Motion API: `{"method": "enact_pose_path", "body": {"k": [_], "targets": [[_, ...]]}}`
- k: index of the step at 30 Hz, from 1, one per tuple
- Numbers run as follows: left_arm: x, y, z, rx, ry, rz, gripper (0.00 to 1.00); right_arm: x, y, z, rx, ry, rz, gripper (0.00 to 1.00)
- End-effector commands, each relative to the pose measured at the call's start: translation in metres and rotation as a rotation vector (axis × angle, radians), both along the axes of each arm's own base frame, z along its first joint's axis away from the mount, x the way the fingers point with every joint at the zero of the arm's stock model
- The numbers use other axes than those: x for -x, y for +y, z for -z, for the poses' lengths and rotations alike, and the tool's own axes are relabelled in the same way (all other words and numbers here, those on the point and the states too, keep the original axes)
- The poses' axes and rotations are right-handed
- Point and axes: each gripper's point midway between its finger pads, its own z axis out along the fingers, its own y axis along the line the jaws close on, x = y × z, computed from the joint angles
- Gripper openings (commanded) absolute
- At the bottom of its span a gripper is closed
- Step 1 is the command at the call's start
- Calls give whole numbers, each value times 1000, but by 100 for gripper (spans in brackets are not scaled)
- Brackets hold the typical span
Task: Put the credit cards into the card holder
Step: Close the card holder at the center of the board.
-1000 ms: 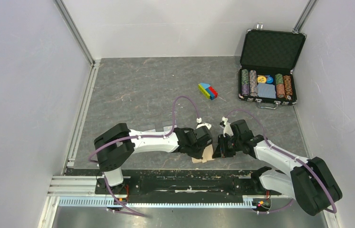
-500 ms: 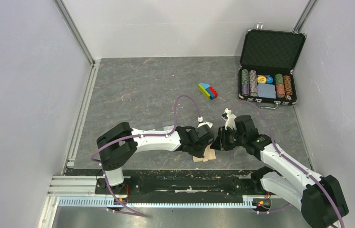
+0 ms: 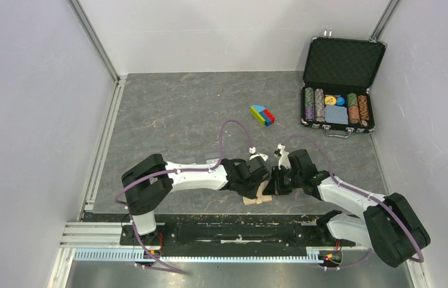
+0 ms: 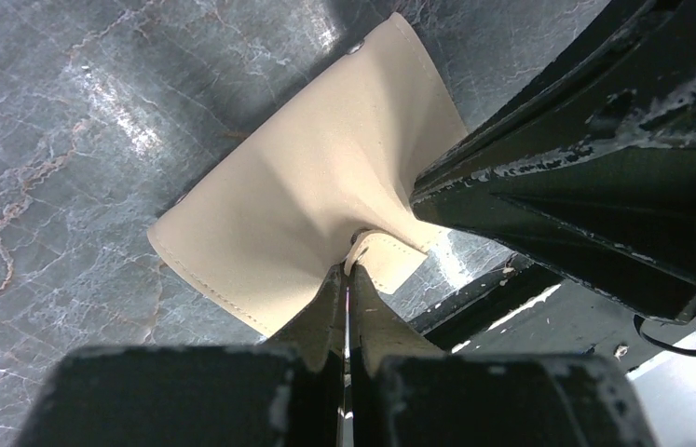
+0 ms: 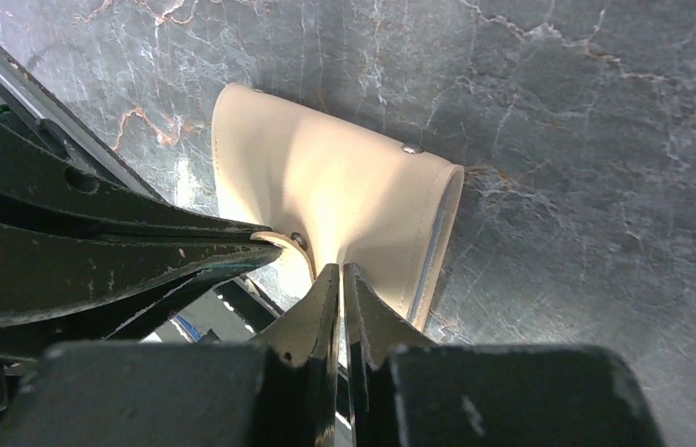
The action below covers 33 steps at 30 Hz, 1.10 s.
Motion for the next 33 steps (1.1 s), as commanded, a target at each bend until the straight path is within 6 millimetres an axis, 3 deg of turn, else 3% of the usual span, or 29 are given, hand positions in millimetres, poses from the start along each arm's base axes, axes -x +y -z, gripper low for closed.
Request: {"method": "enact_pose_path", "body": {"k": [1, 12, 16, 22, 26, 33], "targets": [[-6, -13, -20, 72, -44, 31, 2, 5, -1, 15, 29, 7, -2, 6], [-10, -13, -7, 17, -39, 29, 2, 8, -2, 13, 25, -8, -5, 5], [-12, -8, -1, -8, -40, 13, 2, 7, 1, 5, -3, -40, -12, 0], [-14, 1, 7, -29, -20, -19, 2, 7, 7, -7, -65, -83, -20, 0], [-15, 4, 2, -19, -24, -34, 2, 8, 6, -4, -61, -76, -16, 0], [-14, 3, -25, 49, -45, -32, 2, 13, -5, 17, 22, -7, 6, 0]]}}
